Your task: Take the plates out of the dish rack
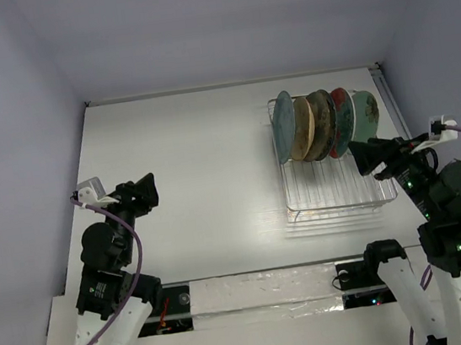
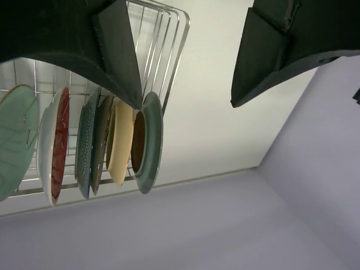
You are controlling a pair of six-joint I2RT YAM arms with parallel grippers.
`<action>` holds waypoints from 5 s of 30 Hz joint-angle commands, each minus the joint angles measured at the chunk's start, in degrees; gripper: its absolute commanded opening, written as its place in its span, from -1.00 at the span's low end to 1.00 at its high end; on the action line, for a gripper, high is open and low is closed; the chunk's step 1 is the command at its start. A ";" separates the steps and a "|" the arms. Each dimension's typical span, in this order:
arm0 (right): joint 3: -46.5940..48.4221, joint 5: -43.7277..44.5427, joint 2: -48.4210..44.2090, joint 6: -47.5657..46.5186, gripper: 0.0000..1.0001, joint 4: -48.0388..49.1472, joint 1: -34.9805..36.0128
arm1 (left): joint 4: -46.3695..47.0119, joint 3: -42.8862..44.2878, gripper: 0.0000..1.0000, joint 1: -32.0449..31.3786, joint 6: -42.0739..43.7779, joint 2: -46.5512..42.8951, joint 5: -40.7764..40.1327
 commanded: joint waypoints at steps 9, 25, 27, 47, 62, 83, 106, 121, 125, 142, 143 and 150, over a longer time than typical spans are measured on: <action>2.24 -6.97 8.66 2.45 -1.00 6.64 -0.31 | 3.00 -0.32 -0.11 0.33 1.07 -0.04 0.19; 9.17 30.29 32.38 -0.28 -0.31 6.65 25.97 | 3.18 -0.41 -0.65 0.85 1.15 0.49 0.19; 9.97 33.37 36.42 -0.88 -0.01 7.52 25.97 | 3.26 -0.41 -0.39 0.85 1.42 0.40 0.19; 27.72 45.32 66.75 -5.20 -0.40 3.31 25.97 | 3.70 -0.58 -0.15 0.85 1.94 -1.71 0.19; 45.99 63.41 67.72 -14.77 -1.00 -3.98 32.47 | 3.35 -0.50 -0.12 0.33 1.94 -2.50 0.19; 36.32 19.40 69.43 17.65 -1.00 33.89 39.76 | 2.65 -0.23 0.01 0.33 1.59 -1.27 0.19; 21.50 25.02 88.73 25.83 -0.74 44.71 42.32 | 2.56 -0.23 0.02 0.33 1.68 -1.36 0.19; 12.61 29.68 86.10 22.94 0.17 42.35 42.32 | 2.56 -0.32 0.02 0.33 1.68 -0.74 0.19; 12.70 30.04 78.74 19.33 0.40 38.73 42.32 | 2.47 -0.23 0.02 0.33 1.59 -0.65 0.19; 11.56 60.89 49.79 -1.23 -0.56 6.65 35.03 | 2.30 -0.23 -0.89 0.33 1.42 -1.62 0.19; 11.73 60.36 50.31 -1.33 -0.22 5.95 33.02 | 2.30 -0.23 -0.76 0.33 1.42 -1.62 0.19; 13.92 58.08 56.10 -3.35 0.08 4.89 27.91 | 2.47 -0.32 -0.31 0.33 1.42 -1.79 0.19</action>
